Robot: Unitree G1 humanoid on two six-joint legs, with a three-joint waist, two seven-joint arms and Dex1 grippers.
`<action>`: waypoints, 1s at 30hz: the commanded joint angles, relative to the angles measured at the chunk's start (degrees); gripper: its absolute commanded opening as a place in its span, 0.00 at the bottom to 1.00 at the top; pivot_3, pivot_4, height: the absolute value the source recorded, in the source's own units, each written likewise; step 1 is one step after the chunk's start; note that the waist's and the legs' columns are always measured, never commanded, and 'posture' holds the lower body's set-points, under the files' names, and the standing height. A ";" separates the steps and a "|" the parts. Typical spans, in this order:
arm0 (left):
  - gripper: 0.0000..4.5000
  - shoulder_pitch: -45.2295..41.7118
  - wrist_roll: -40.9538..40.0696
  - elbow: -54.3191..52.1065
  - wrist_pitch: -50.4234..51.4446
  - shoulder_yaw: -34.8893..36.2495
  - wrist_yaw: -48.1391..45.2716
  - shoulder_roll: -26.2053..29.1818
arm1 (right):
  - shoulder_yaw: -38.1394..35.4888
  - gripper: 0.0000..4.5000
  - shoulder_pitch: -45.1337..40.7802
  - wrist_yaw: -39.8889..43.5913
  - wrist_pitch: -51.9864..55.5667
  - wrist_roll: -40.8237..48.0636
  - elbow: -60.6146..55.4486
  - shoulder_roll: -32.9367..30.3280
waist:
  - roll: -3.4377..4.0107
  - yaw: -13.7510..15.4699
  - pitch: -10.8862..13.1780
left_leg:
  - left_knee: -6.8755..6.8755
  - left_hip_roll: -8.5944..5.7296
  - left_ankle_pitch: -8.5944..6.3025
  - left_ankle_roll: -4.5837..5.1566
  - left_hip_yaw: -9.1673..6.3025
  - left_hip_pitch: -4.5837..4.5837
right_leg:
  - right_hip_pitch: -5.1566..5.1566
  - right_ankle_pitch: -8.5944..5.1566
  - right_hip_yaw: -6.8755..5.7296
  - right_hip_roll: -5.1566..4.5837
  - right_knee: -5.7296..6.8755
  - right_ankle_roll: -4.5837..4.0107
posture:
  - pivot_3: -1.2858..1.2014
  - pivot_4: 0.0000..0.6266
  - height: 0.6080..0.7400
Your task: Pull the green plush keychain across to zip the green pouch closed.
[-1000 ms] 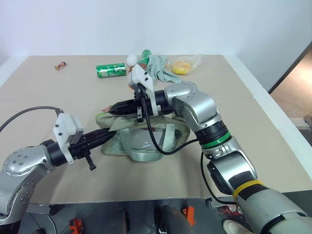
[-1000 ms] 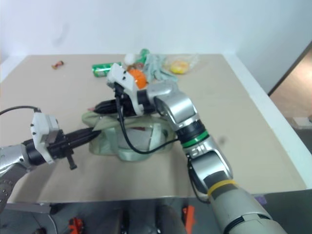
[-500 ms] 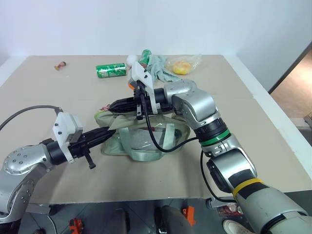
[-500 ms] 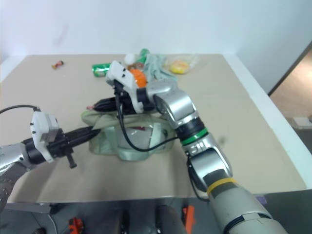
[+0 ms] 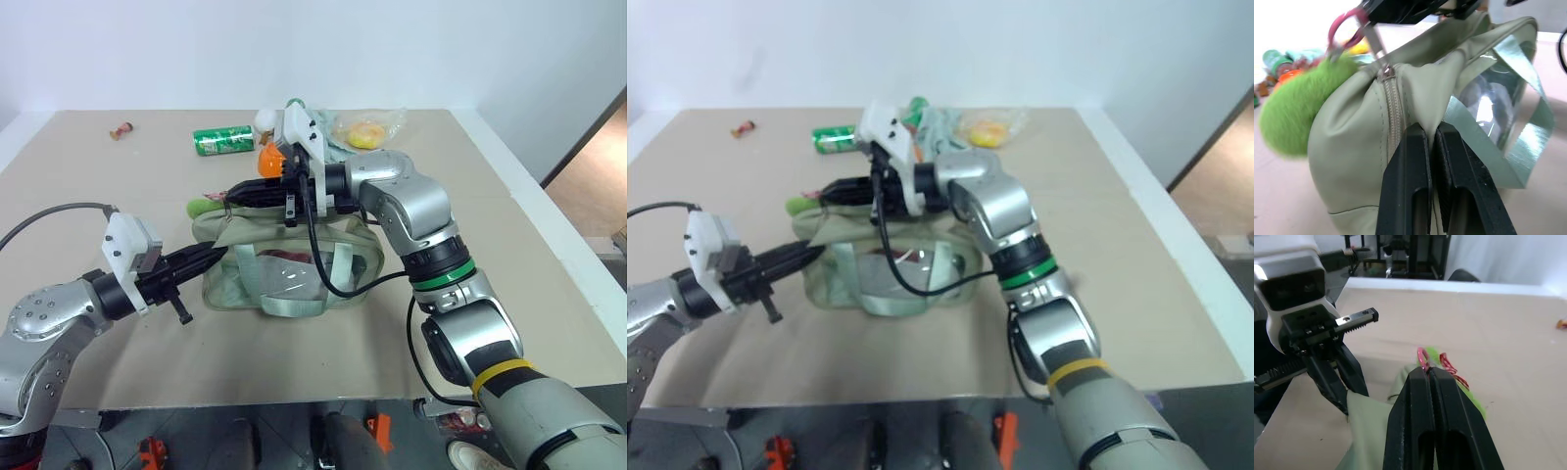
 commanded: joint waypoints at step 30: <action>0.00 -2.90 3.95 3.53 0.17 -1.33 2.61 -0.14 | -11.32 0.00 5.13 -7.95 -0.15 8.43 -12.95 -10.24 | 0.03 -0.15 0.02 | 0.00 -0.05 0.00 0.01 0.02 -0.02 | -0.03 -0.01 0.05 -0.01 -0.02 0.09 | 0.52 0.24 1.00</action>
